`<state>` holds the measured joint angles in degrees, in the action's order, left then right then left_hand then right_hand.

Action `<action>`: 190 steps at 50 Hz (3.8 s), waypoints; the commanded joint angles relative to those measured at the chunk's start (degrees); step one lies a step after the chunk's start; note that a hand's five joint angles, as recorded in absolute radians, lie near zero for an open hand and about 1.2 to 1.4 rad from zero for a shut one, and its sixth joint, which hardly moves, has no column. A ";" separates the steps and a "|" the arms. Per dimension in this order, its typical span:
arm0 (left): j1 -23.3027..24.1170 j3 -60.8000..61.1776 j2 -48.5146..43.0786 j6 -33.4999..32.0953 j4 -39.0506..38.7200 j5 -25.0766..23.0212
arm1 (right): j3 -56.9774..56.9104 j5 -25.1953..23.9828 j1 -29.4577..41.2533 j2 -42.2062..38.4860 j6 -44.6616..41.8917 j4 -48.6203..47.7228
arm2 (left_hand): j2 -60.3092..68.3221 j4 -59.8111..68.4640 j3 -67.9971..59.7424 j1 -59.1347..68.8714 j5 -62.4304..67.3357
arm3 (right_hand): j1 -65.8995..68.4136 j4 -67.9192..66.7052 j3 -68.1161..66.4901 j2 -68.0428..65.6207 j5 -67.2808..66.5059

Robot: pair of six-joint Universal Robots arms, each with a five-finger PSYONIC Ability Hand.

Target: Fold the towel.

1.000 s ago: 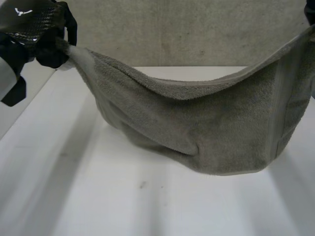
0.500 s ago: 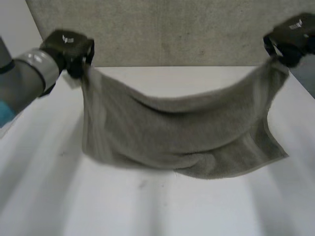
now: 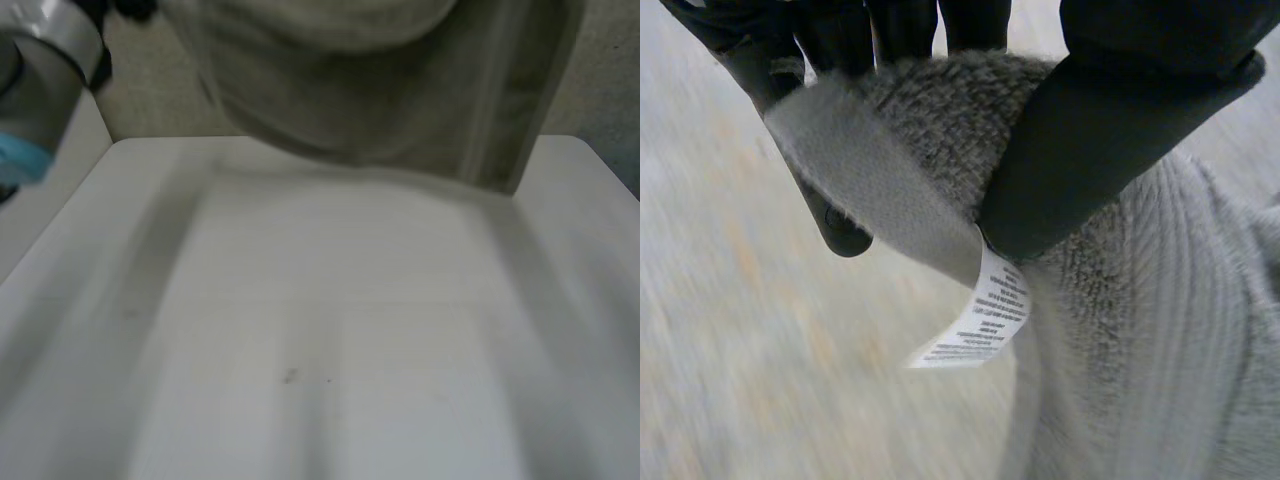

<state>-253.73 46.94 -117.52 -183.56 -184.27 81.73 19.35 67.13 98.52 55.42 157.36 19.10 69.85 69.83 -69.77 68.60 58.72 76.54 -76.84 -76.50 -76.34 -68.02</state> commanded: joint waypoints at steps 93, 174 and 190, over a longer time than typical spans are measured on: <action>-2.20 54.40 15.56 -29.05 -2.67 -5.35 | 57.73 -2.88 -10.19 15.07 -34.23 7.88 | 10.15 10.17 -10.23 11.40 11.28 | 3.46 -3.16 -3.50 -3.66 -1.98; 4.39 62.40 37.36 -28.34 -13.22 2.30 | 65.28 -4.29 9.68 12.25 17.01 -19.37 | 10.15 10.17 -10.23 11.40 11.28 | -66.54 66.84 66.50 66.34 68.02; 6.23 60.29 41.23 -28.26 -10.76 2.47 | 52.82 7.57 26.81 -1.35 23.69 -31.23 | 10.15 10.17 -10.23 11.40 11.28 | -66.54 66.84 66.50 66.34 68.02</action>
<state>-247.55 108.14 -77.14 -211.88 -195.17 84.11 77.86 71.33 121.19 61.17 180.67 -10.32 69.87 69.86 -69.78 68.84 58.72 13.26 -15.15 -14.35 -14.84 -3.61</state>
